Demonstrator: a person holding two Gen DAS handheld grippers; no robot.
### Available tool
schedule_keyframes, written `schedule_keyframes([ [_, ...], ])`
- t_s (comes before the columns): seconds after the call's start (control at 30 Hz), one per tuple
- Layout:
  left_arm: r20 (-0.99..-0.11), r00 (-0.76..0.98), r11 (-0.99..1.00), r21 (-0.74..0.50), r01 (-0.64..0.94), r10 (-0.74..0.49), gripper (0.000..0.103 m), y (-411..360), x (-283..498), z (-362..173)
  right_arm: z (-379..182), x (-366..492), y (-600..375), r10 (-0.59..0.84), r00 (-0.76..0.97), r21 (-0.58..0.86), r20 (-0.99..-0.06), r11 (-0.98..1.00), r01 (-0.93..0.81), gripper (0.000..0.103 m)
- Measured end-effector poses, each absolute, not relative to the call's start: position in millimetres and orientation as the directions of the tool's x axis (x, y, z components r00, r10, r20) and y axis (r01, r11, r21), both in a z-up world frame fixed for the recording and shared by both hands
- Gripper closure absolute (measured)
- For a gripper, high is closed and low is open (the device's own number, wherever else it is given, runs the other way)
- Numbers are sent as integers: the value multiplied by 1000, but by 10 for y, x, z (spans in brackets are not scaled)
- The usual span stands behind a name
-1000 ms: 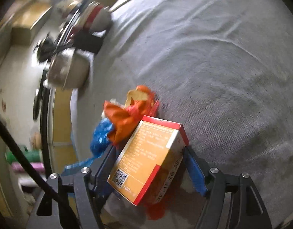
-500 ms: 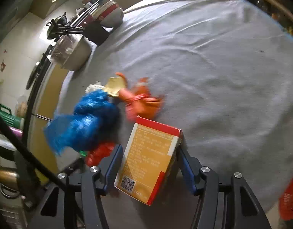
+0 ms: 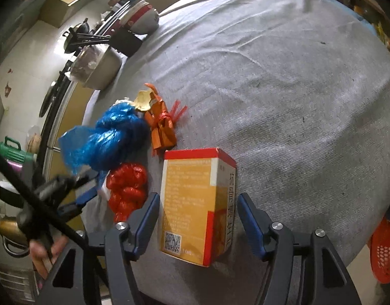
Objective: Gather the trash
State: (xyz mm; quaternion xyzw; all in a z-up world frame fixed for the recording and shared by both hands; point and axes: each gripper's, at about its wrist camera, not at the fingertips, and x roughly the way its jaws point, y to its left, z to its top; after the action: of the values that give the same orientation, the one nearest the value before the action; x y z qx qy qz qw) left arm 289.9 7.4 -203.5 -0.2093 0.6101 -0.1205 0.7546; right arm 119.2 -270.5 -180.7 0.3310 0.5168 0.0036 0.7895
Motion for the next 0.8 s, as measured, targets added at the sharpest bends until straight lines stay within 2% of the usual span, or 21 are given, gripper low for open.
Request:
schedule_keyframes([
  [0.17,-883,208,887,-448,-114,-420,28,-137,3020,-2052,-1859,1197,-2705,363,466,541,-807,771,336,37],
  [0.37,-887,284,919,-392,-42,-365,28,-336,2950,-2039,-1837,1162,-2675,366,468,537,-804,785,309,36],
  [0.47,-890,324,940,-341,-10,-319,44,-349,2865,-2041,-1839,1149,-2636,349,469,517,-812,802,300,36],
  [0.57,-879,338,934,-357,2,-336,64,-245,2784,-2034,-1836,1122,-2563,328,486,493,-810,830,261,37],
  [0.8,-855,355,919,-392,37,-379,64,35,2479,-1900,-1752,1030,-2553,272,511,446,-816,857,256,41],
])
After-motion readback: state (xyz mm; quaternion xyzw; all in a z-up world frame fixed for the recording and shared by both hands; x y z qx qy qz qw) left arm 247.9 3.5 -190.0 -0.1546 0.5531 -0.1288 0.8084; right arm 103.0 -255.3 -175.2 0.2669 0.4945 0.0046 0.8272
